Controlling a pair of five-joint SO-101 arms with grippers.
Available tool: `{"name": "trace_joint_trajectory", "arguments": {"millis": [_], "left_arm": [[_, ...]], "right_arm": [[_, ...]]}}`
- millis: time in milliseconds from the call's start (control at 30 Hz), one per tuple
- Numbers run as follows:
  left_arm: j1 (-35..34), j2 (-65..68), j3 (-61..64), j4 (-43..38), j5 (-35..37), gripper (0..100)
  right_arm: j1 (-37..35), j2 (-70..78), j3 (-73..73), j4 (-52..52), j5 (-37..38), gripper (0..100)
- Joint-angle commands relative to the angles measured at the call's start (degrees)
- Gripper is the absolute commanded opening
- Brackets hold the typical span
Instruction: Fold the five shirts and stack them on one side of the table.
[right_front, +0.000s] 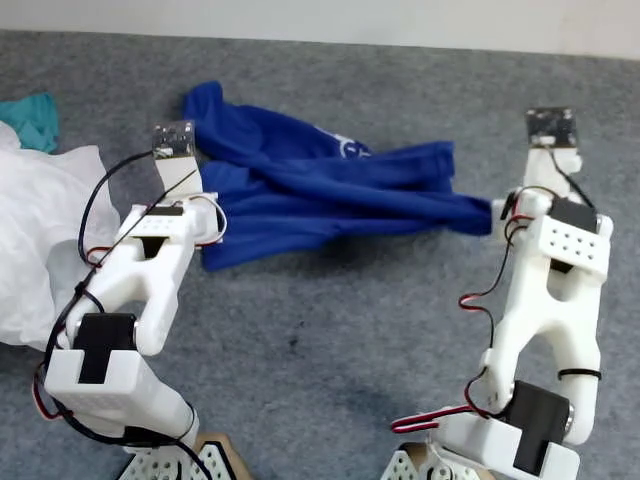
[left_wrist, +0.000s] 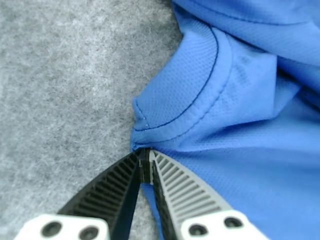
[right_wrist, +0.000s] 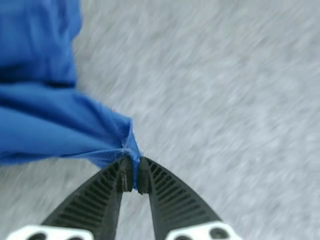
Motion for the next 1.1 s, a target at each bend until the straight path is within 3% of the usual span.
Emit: {"name": "trace_joint_trajectory", "arguments": {"millis": [0, 133, 267, 333, 433, 533, 700, 733, 1067], "left_arm": [[-0.13, -0.13, -2.33, -0.70, -0.35, 1], [-0.13, -0.13, -2.33, -0.70, -0.35, 1], [-0.04, -0.13, -2.33, -0.70, -0.35, 1], [0.04, -0.13, -2.33, -0.70, -0.35, 1], [0.04, -0.13, -2.33, -0.70, -0.35, 1], [0.04, -0.13, -2.33, -0.70, -0.35, 1], [-0.04, -0.13, -2.33, -0.70, -0.35, 1], [-0.04, -0.13, -2.33, -0.70, -0.35, 1], [-0.04, -0.13, -2.33, -0.70, -0.35, 1]], "right_arm": [[2.77, -2.86, -2.68, -8.66, 0.70, 0.7], [2.77, -2.86, -2.15, -9.54, 1.05, 2.4], [3.30, -2.77, -2.15, -3.30, 6.33, 17.6], [2.68, -2.77, -2.07, -1.54, 5.10, 24.0], [0.22, -3.30, -2.07, 4.35, 1.58, 25.2], [-4.18, -3.38, -2.24, 11.74, 0.35, 22.2], [-12.62, -2.77, -1.01, 16.22, -1.14, 4.0], [-13.93, -2.77, -0.04, 15.34, -1.49, 0.0], [-17.27, -2.77, 13.41, -2.95, -1.76, 0.5]]}}
